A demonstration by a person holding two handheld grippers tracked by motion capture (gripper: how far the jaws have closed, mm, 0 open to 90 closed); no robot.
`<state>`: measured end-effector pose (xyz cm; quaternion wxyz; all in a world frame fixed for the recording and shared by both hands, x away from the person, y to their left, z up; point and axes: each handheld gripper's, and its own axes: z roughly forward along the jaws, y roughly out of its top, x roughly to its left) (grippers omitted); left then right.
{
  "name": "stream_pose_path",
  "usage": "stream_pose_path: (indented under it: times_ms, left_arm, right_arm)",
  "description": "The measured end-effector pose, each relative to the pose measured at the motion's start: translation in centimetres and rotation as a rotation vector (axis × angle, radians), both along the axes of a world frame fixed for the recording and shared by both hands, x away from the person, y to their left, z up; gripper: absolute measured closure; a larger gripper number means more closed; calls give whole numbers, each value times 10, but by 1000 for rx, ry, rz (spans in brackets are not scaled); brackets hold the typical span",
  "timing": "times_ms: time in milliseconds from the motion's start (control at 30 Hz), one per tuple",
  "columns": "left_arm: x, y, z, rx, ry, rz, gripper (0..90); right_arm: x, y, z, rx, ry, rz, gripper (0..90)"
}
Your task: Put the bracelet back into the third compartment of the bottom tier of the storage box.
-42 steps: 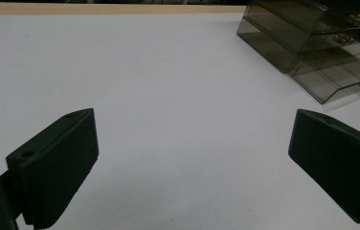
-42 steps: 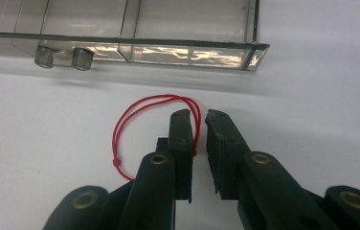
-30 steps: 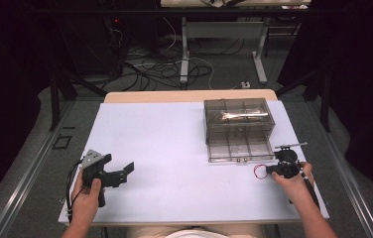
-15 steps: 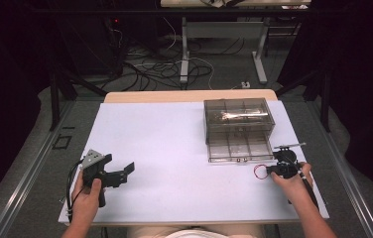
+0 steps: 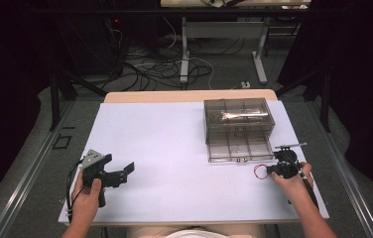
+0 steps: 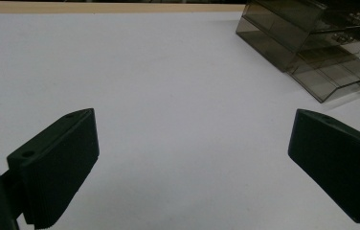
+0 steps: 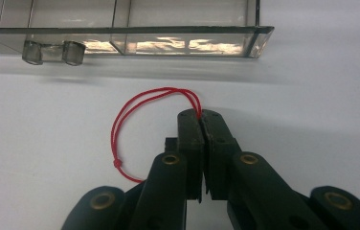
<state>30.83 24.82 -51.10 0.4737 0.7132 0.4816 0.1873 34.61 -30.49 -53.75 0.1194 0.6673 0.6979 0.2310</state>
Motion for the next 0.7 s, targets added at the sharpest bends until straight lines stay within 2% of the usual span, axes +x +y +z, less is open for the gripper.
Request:
stream_pose_path:
  times_ms: [467,700]
  left_arm:
    - [0,0,0,-1,-1,1,36]
    - [0,0,0,0,-2,3,36]
  right_arm:
    - [-2,0,4,10,-13,7,881]
    - [-3,0,6,11,-34,12,882]
